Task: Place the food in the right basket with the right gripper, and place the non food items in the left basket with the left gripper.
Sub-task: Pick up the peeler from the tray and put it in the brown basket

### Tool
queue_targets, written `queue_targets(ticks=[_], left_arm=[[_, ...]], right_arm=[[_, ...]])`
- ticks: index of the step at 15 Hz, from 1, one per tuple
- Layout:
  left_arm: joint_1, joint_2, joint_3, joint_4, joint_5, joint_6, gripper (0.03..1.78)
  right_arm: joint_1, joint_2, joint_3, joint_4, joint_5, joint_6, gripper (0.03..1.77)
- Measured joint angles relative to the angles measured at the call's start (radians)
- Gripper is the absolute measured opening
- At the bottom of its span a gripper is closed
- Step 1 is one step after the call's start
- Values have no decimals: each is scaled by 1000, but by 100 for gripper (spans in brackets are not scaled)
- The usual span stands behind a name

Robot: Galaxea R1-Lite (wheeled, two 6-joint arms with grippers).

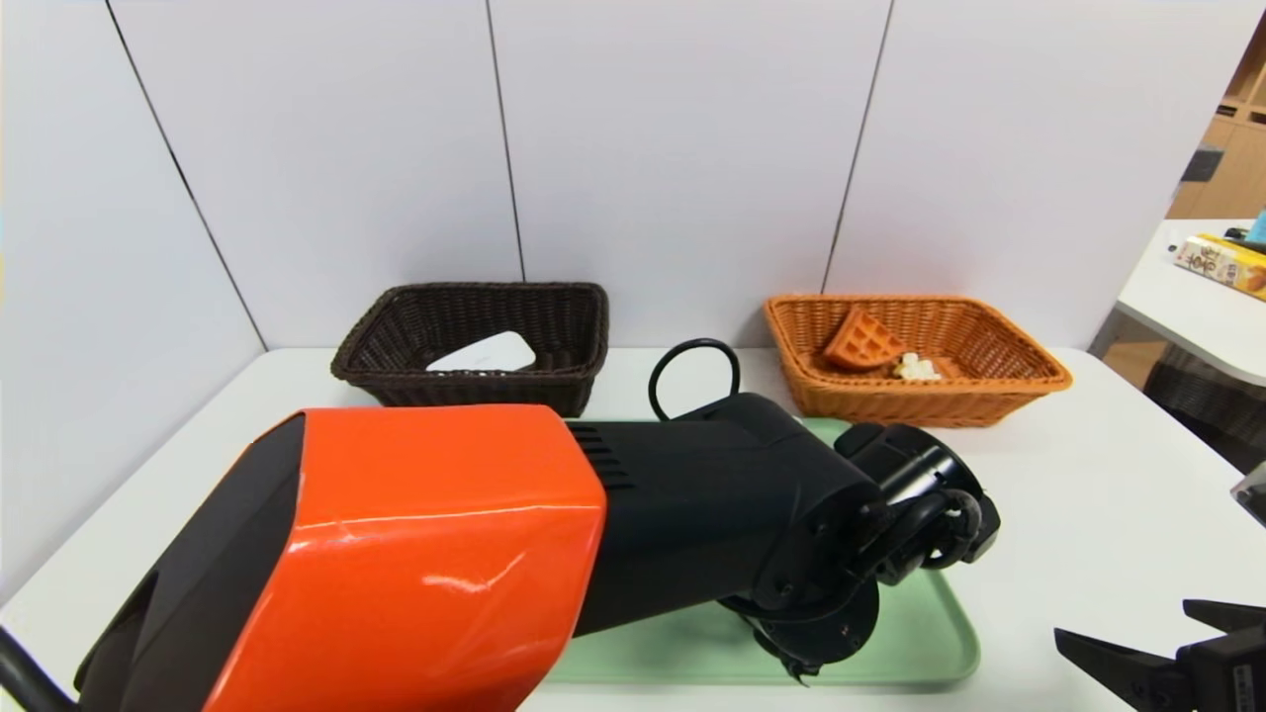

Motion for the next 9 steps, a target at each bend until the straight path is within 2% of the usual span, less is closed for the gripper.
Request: queue_targets(ticks=[4, 9], left_arm=[[13, 14, 0, -11, -8, -22, 169], [51, 18, 0, -90, -9, -23, 169]], right_arm=[[0, -9, 0, 0, -1, 0, 170], [1, -10, 0, -1, 0, -3, 170]])
